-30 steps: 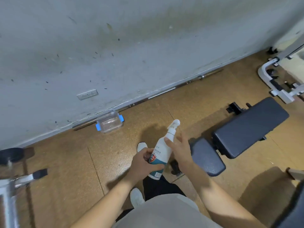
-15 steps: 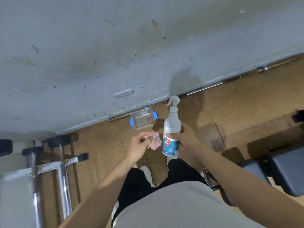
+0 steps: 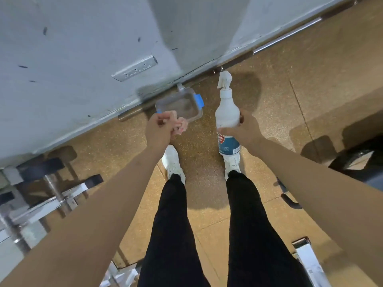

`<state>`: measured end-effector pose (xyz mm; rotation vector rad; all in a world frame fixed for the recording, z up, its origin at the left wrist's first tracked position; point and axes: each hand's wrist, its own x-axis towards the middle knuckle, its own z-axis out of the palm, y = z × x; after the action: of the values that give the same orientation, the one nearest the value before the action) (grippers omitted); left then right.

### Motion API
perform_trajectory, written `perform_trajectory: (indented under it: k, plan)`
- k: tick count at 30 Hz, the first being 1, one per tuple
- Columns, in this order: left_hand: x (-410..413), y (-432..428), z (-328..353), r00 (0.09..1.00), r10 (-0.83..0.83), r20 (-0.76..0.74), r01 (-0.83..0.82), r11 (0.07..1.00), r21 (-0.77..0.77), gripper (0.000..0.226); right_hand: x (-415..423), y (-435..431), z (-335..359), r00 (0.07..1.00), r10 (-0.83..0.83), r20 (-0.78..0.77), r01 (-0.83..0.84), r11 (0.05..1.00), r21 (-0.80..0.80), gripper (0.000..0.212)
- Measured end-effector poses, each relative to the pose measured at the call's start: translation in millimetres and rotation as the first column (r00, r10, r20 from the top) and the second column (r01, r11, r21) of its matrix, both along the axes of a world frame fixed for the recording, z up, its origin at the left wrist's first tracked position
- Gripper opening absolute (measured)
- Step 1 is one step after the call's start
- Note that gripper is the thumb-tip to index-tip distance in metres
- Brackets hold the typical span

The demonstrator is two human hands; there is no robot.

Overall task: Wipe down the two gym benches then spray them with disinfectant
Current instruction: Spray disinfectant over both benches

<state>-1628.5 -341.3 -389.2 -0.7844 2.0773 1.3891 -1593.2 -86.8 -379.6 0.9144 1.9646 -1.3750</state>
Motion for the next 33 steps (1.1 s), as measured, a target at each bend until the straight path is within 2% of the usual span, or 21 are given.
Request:
perform_trajectory:
  k: [4,7,9,11,14,17,20,22,25,27,30,33]
  plan:
    - [-27.7,-28.2,-103.4,0.994,-0.109,-0.005,0.109,0.994,-0.002,0.008,-10.7,-28.7,-93.3,0.998,-0.046,-0.031,0.046,0.999,0.011,0.076]
    - [-36.7,-50.4,-157.3,0.932,-0.341,0.119,0.343,0.939,0.004,0.021,-17.9,-43.5,-148.7,0.999,-0.025,-0.035,0.024,1.0,-0.006,0.079]
    - [-42.7,-68.5,-183.1,0.906,-0.37,0.203,0.379,0.926,-0.002,0.025,-25.0,-51.0,-175.4,0.999,0.015,-0.037,-0.016,1.0,-0.015,0.081]
    - [-54.4,-81.5,-197.3,0.917,-0.365,0.158,0.372,0.928,-0.014,0.025,-32.8,-57.4,-196.1,0.997,0.061,-0.046,-0.062,0.998,-0.012,0.086]
    - [-83.4,-86.4,-201.3,0.924,-0.38,0.036,0.381,0.925,-0.017,0.035,-44.6,-63.7,-217.4,0.985,0.172,-0.033,-0.173,0.984,-0.05,0.078]
    - [-110.9,-75.2,-193.0,0.905,-0.421,-0.059,0.423,0.904,0.051,0.041,-55.4,-68.4,-230.7,0.956,0.293,-0.029,-0.294,0.952,-0.088,0.076]
    - [-125.9,-57.6,-188.8,0.803,-0.575,-0.157,0.593,0.799,0.102,0.052,-61.2,-69.9,-243.2,0.932,0.363,-0.027,-0.363,0.921,-0.143,0.082]
    - [-128.7,-49.1,-192.9,0.716,-0.667,-0.206,0.693,0.715,0.092,0.042,-63.3,-70.8,-248.1,0.914,0.405,-0.038,-0.405,0.899,-0.165,0.085]
    - [-129.5,-44.3,-201.1,0.69,-0.677,-0.256,0.715,0.693,0.093,0.019,-66.2,-69.3,-254.1,0.912,0.407,-0.054,-0.409,0.894,-0.18,0.084]
    - [-130.1,-41.3,-202.8,0.678,-0.687,-0.261,0.725,0.682,0.09,0.011,-68.5,-66.6,-260.4,0.9,0.429,-0.076,-0.436,0.887,-0.15,0.083]
    - [-126.2,-28.6,-208.0,0.611,-0.733,-0.298,0.769,0.64,0.001,0.015,-72.0,-62.1,-270.8,0.889,0.446,-0.103,-0.455,0.888,-0.075,0.076]
    - [-118.2,-14.2,-217.9,0.516,-0.796,-0.317,0.804,0.578,-0.14,0.02,-73.2,-57.0,-282.8,0.913,0.384,-0.139,-0.387,0.922,0.003,0.071]
